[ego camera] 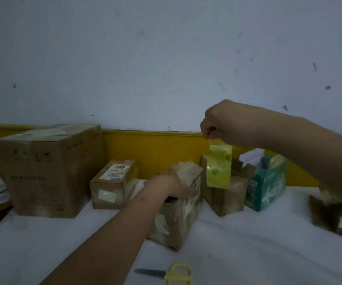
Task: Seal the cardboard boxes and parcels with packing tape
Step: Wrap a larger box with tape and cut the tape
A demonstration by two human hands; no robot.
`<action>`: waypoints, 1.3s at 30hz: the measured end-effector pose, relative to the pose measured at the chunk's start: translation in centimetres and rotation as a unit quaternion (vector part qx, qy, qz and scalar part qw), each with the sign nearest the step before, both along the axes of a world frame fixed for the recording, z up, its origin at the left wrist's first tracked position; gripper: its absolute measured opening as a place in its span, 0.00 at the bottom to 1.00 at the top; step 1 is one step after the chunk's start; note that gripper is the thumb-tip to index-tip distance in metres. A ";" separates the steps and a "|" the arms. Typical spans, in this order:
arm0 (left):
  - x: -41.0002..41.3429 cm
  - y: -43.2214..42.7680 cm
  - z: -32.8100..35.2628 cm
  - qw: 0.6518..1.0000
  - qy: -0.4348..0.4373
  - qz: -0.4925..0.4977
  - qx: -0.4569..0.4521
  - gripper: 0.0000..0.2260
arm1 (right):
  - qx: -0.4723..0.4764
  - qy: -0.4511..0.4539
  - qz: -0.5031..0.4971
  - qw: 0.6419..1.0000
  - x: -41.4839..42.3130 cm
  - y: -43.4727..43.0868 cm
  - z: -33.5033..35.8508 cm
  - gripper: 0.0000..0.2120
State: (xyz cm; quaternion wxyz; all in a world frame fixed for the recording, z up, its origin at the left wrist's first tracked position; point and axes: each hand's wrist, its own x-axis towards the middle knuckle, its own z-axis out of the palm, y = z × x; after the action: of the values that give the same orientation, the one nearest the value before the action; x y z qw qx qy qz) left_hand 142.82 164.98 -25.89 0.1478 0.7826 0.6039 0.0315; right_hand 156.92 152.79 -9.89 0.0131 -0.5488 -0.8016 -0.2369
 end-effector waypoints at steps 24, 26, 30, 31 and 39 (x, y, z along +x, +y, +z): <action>-8.2 -2.3 -0.9 0.921 -0.328 -0.204 -0.053 0.27 | -0.122 0.500 -0.105 0.851 1.0 5.5 -7.5 0.05; -7.3 -2.2 -0.3 0.930 -0.319 -0.181 -0.019 0.10 | -0.122 0.512 -0.108 0.844 2.2 5.8 -9.2 0.06; -6.6 -1.8 0.4 0.924 -0.361 -0.128 0.005 0.22 | -0.108 0.495 -0.084 0.858 3.5 6.8 -11.3 0.07; -6.5 -1.8 0.6 0.920 -0.374 -0.120 -0.004 0.24 | -0.100 0.467 -0.081 0.875 3.6 7.0 -11.8 0.07; -6.1 -1.8 0.5 0.913 -0.390 -0.117 0.029 0.07 | -0.074 0.423 -0.093 0.898 3.6 9.1 -13.7 0.07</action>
State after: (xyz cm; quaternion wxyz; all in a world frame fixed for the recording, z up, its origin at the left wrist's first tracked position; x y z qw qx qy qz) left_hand 136.69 163.14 -25.41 0.3511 0.7772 0.4012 0.3341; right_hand 160.54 161.93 -23.58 0.2880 -0.6686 -0.6812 0.0777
